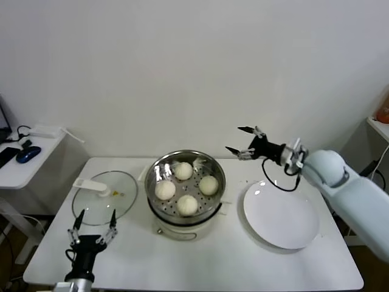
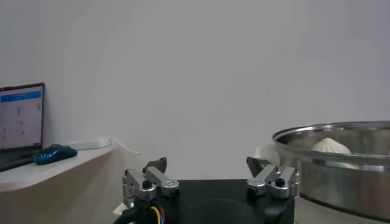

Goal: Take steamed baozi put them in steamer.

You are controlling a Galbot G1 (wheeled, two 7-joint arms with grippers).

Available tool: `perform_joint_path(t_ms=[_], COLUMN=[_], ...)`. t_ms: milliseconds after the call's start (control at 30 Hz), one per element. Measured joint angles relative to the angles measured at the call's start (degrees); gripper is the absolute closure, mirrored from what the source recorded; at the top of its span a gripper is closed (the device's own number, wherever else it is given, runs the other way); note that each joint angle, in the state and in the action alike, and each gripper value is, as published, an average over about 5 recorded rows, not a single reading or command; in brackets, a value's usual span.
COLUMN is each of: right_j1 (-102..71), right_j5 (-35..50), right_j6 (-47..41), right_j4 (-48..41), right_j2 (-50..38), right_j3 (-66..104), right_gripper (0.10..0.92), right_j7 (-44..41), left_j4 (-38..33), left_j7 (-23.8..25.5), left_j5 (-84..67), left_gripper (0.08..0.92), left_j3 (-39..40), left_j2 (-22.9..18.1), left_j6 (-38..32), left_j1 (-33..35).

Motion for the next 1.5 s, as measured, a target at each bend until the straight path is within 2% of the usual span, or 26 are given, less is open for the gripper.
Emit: perform_joint_path(t_ms=[333, 700, 1067, 1500], right_j1=[-28.4, -48.5, -58.7, -62.6], right_j5=[-4.3, -6.8, -8.6, -9.5], right_j6=[7.3, 14.8, 18.6, 20.3], right_j4=[7.3, 12.0, 14.5, 14.7], right_j2=[12.3, 25.1, 31.5, 33.3], right_j3=[25.5, 35.0, 37.4, 38.1], right_gripper=[0.203, 0.203, 0.203, 0.203], right_j7=[8.3, 10.5, 10.1, 9.6], left_j4=[-0.3, -0.3, -0.1, -0.8], left_j7=[0.7, 2.4, 3.7, 4.9], left_j5=[0.2, -0.2, -1.1, -1.5], left_gripper=[0.177, 0.177, 0.177, 0.177], left_j3=[-1.0, -2.0, -3.2, -3.9], left_j2=[0.0, -0.2, -0.1, -0.5], left_j6=[2.9, 4.6, 4.0, 3.7], left_j1=[0.0, -0.5, 0.8, 1.6])
